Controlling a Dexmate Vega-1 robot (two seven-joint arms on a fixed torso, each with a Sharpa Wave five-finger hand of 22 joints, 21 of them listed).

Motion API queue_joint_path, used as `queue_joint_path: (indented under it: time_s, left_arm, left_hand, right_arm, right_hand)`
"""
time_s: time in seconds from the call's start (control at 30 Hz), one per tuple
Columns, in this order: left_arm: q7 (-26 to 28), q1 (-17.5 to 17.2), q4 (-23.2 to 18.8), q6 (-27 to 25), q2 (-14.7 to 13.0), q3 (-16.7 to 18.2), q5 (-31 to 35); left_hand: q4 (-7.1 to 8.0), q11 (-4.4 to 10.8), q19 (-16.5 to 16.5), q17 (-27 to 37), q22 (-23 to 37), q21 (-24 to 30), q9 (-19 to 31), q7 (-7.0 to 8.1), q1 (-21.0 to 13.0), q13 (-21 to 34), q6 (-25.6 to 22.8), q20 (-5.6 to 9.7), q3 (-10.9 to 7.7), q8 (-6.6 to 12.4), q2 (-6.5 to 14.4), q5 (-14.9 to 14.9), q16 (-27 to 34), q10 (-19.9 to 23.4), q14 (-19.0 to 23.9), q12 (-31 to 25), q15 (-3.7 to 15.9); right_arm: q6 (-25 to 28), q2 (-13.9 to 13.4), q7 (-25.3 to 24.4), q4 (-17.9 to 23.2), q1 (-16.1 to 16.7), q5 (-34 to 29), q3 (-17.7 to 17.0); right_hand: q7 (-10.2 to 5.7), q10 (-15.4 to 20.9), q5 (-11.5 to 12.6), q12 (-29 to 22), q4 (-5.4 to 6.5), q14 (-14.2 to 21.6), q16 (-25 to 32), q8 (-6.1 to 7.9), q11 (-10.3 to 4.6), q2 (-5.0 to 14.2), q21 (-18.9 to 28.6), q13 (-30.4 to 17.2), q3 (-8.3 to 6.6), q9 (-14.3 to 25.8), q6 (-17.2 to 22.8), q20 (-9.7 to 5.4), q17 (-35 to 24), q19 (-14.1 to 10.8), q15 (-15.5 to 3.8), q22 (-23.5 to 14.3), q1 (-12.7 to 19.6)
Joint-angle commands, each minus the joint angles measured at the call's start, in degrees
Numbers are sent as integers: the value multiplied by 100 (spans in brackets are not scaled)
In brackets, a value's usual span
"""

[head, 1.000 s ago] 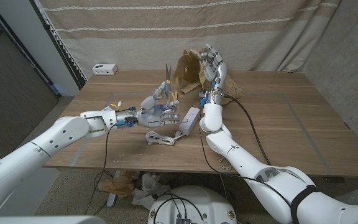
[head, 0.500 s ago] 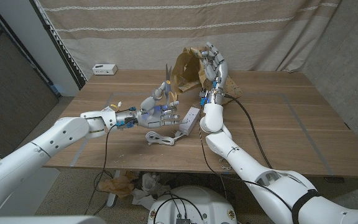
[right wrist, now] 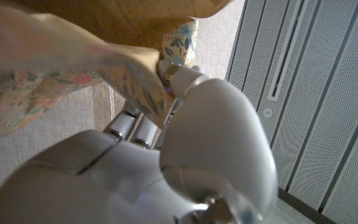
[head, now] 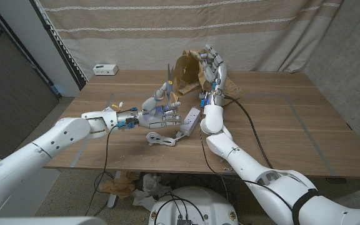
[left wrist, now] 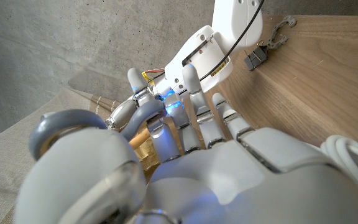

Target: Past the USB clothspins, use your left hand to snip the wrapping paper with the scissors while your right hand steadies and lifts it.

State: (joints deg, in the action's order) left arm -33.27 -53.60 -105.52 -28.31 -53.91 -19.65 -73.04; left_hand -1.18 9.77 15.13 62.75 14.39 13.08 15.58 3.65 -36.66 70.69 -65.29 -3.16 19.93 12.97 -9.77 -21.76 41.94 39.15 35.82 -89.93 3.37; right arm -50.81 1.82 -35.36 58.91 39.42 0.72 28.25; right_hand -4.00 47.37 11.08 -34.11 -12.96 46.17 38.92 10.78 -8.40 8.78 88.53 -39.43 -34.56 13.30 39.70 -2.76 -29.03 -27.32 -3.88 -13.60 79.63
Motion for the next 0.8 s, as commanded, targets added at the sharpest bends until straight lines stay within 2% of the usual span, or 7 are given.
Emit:
queue_joint_path:
  time_s: [0.03,0.2,0.37,0.47,0.8]
  left_arm:
    - [-80,38,76,-44,68,-33,-79]
    - [-88,47,115,-68,94,-43,-104]
    - [-123,93,172,-129,133,-82,-128]
    - [-205,109,237,-145,195,-114,-166]
    - [-278,49,337,-126,278,-114,-228]
  left_hand:
    - [-24,184,-23,6,4,6,20,-345,4,28,80,-11,14,46,-12,19,36,-128,22,-7,718]
    - [-26,184,-25,13,4,6,17,-353,7,28,87,-17,13,41,-9,21,39,-125,17,-8,730]
    - [-26,185,-25,4,4,6,14,-343,13,28,83,-12,13,41,-6,23,36,-121,24,-10,728]
    - [-28,184,-26,13,4,6,18,-345,13,28,80,-13,13,45,-5,25,40,-122,18,-9,734]
    - [-31,184,-31,18,3,6,12,-342,15,29,90,-17,9,36,5,25,43,-120,17,-10,733]
  right_arm:
    - [29,4,35,0,-42,44,35]
    - [-82,67,13,-145,-128,16,51]
    - [-48,52,69,-112,-106,83,57]
    - [140,53,-83,39,-41,-20,26]
    - [49,43,110,-6,-38,147,92]
  right_hand:
    - [-29,25,17,4,901,499,1476,4,-34,293,13,-10,-866,2,-14,-893,-1627,19,-931,-10,18]
    - [-36,20,17,1,901,498,1480,5,-30,292,14,-26,-868,-1,-13,-894,-1624,23,-931,-10,17]
    - [-40,36,17,7,902,497,1484,5,-31,293,14,-15,-870,-4,-16,-892,-1623,28,-931,-10,16]
    - [-38,37,16,6,904,496,1487,5,-29,294,16,-20,-871,-5,-16,-891,-1623,27,-931,-10,14]
    - [-30,55,18,10,910,490,1486,11,-28,292,19,-18,-872,-10,-3,-890,-1608,29,-931,-11,6]
